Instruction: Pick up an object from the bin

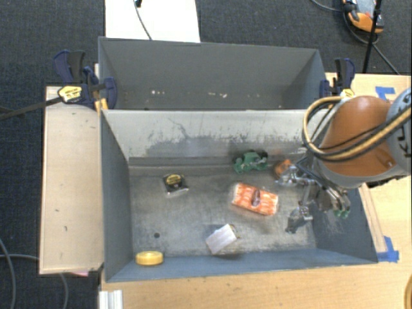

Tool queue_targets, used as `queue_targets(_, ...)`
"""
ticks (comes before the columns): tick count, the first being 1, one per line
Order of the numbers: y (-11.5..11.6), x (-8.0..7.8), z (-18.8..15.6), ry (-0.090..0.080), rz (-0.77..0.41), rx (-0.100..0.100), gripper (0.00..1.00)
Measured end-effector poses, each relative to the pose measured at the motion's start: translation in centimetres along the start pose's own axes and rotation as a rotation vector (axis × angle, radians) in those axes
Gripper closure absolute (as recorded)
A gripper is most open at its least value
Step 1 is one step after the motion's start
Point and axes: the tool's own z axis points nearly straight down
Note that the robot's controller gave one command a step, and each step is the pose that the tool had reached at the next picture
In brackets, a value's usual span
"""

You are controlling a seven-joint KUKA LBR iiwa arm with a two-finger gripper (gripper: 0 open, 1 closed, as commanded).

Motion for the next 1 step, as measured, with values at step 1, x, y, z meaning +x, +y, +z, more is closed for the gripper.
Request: queue_targets(1, 2.14, -0.42, 1.19, 0.015, -0.092, -0.005, 0.0)
